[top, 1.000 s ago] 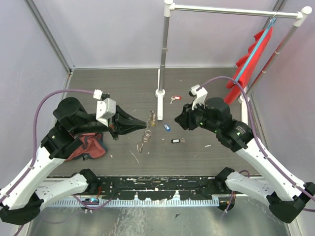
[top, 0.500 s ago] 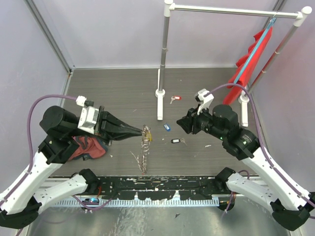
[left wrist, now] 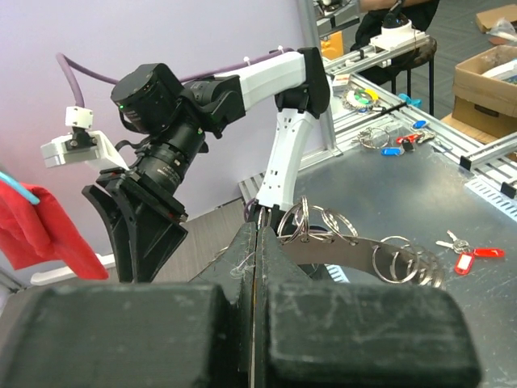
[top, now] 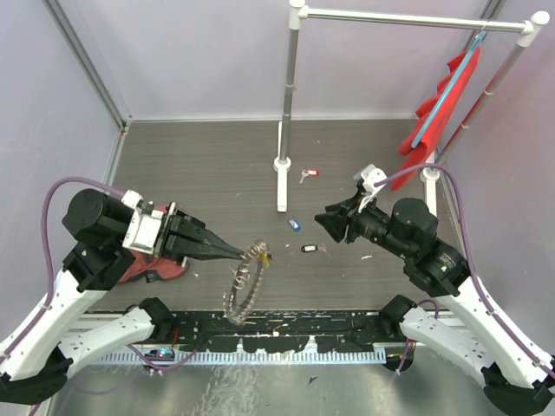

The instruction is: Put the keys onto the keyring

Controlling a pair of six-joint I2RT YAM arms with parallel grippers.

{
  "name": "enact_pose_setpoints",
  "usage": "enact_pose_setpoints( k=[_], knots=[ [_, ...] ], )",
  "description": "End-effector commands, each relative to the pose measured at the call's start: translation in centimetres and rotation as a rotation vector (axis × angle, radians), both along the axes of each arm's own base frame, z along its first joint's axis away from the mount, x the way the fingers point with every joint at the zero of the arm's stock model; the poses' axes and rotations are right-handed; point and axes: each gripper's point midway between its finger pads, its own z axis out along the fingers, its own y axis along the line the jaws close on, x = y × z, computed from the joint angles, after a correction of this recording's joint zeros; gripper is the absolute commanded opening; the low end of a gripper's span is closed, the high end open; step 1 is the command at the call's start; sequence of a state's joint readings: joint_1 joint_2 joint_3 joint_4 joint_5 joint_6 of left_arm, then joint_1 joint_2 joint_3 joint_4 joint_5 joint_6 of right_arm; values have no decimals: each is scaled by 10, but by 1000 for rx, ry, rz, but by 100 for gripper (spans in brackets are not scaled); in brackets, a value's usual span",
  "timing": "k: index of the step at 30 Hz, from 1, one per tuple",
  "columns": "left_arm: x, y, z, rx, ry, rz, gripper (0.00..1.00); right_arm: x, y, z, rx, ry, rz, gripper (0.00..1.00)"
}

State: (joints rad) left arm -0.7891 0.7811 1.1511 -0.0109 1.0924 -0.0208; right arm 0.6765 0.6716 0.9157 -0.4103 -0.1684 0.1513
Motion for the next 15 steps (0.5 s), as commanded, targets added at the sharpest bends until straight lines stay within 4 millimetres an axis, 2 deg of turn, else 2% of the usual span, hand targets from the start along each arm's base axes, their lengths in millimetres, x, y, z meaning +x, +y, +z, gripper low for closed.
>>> enact_pose_setpoints(
  k=[1,4,8,12,15],
  knots=[
    [-6,6,13,-34,-75,3,0,1,2,21,35,-76,11,44],
    [13,2,4,11,-21,110,0,16,-4,4,-2,7,-83,42],
    [44,-2,-5,45,66,272,0,28,0,-28,-89,148,-123,38],
    [61,-6,-21,92,118,350,0,37,0,-70,-187,323,-197,37],
    [72,-8,-34,126,135,394,0,45,-3,-90,-226,429,-284,36]
  ],
)
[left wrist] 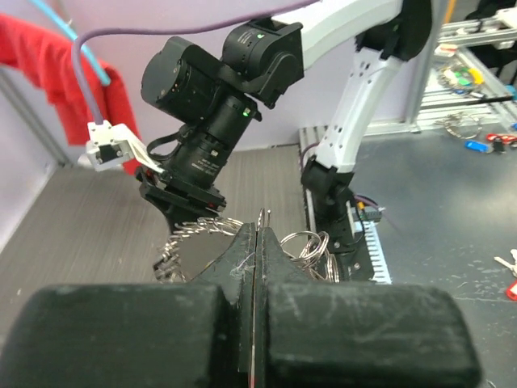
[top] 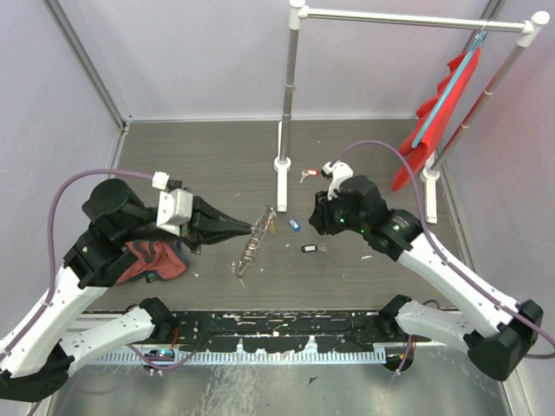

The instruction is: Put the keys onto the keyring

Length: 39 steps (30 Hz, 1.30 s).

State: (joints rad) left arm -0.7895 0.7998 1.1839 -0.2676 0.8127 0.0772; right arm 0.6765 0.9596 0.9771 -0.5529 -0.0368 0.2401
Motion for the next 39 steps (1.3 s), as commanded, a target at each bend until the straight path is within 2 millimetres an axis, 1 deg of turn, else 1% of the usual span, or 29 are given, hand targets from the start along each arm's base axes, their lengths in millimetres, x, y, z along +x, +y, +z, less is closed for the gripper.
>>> enact_pose_setpoints(
  k=[1,4,8,10,12,15,17,19,21,23,25,30,34,39],
  knots=[
    [23,0,-11,36,17,122,0,8,-9,-14,-42,127,-149,36],
    [33,-1,-26,83,24,156,0,12,-10,-36,-78,205,-215,35],
    [42,0,-41,128,5,195,0,8,-12,-76,-184,312,-210,37],
    [47,0,-48,146,-3,215,0,10,-11,-89,-204,343,-232,37],
    [53,0,-54,160,-7,235,0,21,-13,-94,-191,347,-324,40],
    [61,0,-61,174,-14,264,0,33,-9,-102,-136,373,-441,41],
    [65,1,-65,181,-16,282,0,42,-15,-112,-120,390,-576,41],
    [70,1,-71,192,-10,300,0,42,-18,-126,-112,430,-661,41],
    [72,1,-75,198,-6,309,0,38,-18,-143,-115,474,-717,41],
    [74,1,-79,204,-3,319,0,36,-18,-156,-123,501,-760,41],
    [77,1,-83,210,4,325,0,35,-19,-164,-143,516,-801,41],
    [78,-1,-87,217,13,315,0,37,-10,-180,-181,516,-802,41],
    [79,0,-88,216,16,318,0,40,-14,-189,-224,505,-827,41],
    [79,1,-87,211,16,319,0,37,-18,-200,-282,510,-831,39]
  ],
)
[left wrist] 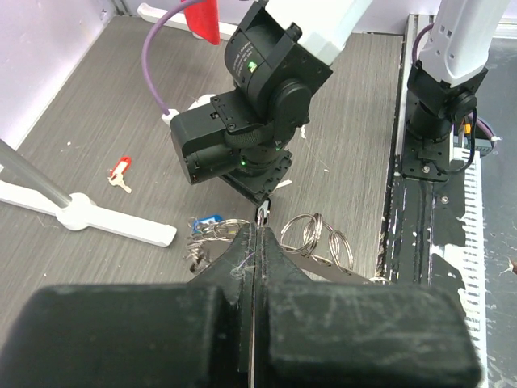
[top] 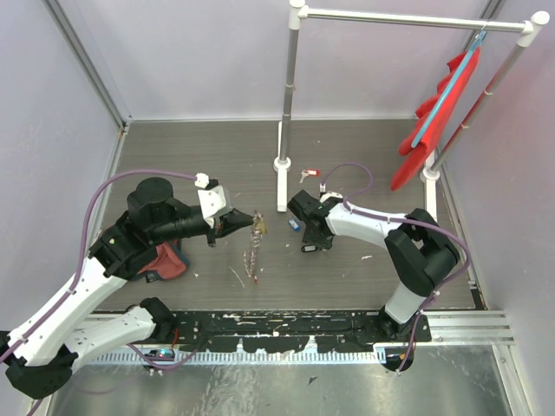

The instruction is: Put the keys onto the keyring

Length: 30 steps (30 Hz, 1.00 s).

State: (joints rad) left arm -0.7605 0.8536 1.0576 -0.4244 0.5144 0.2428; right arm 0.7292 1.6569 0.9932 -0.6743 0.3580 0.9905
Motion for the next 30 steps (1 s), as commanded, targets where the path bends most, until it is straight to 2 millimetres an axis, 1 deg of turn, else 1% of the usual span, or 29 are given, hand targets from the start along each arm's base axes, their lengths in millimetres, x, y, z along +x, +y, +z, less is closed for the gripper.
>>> enact_pose_setpoints(
  k=[1,4,6,8,14,17,20,22,25,27,30],
  knots=[
    [2,-2,14,-48,-54,-7,0,14,1,7,-25,-62,-32,38],
    [2,-2,13,-49,-49,-11,0,14,-1,4,-37,-63,-35,37],
    [2,-3,14,-49,-49,-14,0,14,-1,3,-39,-64,-35,35],
    [2,-3,14,-50,-47,-14,0,15,-1,3,-40,-67,-32,31],
    [2,-2,14,-50,-47,-14,0,15,-1,4,-38,-69,-25,15],
    [2,-3,13,-49,-45,-16,0,16,-1,12,-37,-91,-21,10],
    [2,-3,12,-49,-42,-20,0,19,1,27,-38,-129,-6,6],
    [2,-3,13,-50,-43,-20,0,20,3,37,-41,-150,6,6],
    [2,-3,12,-49,-41,-21,0,23,13,48,-22,-166,98,2],
    [2,-3,13,-50,-42,-22,0,20,23,49,7,-151,199,1],
    [2,-3,13,-51,-41,-22,0,10,38,46,51,-123,374,1]
  ],
)
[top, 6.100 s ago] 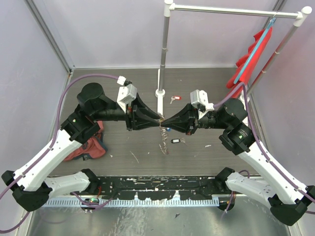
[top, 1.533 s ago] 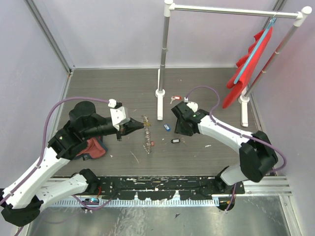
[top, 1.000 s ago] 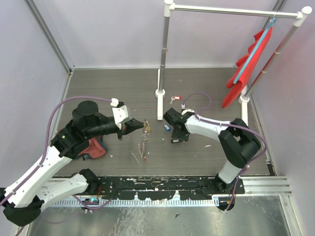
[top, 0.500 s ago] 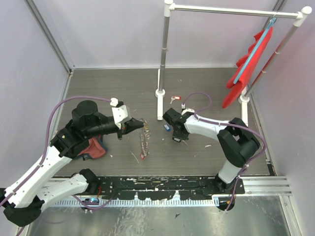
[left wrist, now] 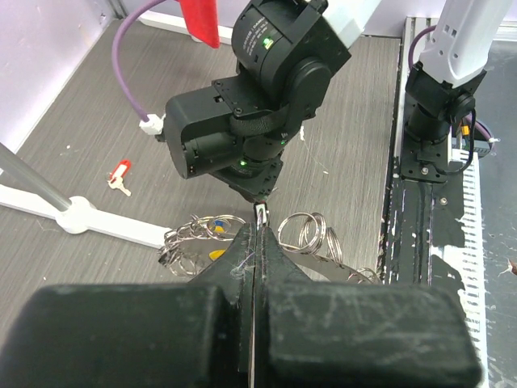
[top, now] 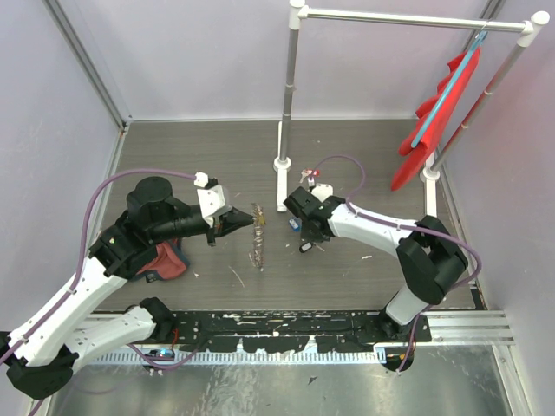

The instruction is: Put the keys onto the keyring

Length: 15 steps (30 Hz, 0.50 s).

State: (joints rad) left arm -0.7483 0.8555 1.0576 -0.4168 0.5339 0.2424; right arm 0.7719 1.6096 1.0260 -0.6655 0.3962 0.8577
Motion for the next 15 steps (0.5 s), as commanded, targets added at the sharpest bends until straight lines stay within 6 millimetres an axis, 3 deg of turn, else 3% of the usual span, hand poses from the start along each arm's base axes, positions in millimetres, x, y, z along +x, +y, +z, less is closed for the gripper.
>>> enact_pose_setpoints(
  k=[1,6,9,15],
  knots=[
    [1,-3,11,-44,-40,-15,0,-2,33,22,91,-38,296,1],
    [1,-3,11,-44,-41,-13,0,-30,70,42,283,-82,645,1],
    [1,-3,11,-45,-40,-16,0,-44,75,50,335,-92,743,1],
    [1,-3,12,-46,-40,-18,0,-58,73,39,332,-11,809,1]
  ],
)
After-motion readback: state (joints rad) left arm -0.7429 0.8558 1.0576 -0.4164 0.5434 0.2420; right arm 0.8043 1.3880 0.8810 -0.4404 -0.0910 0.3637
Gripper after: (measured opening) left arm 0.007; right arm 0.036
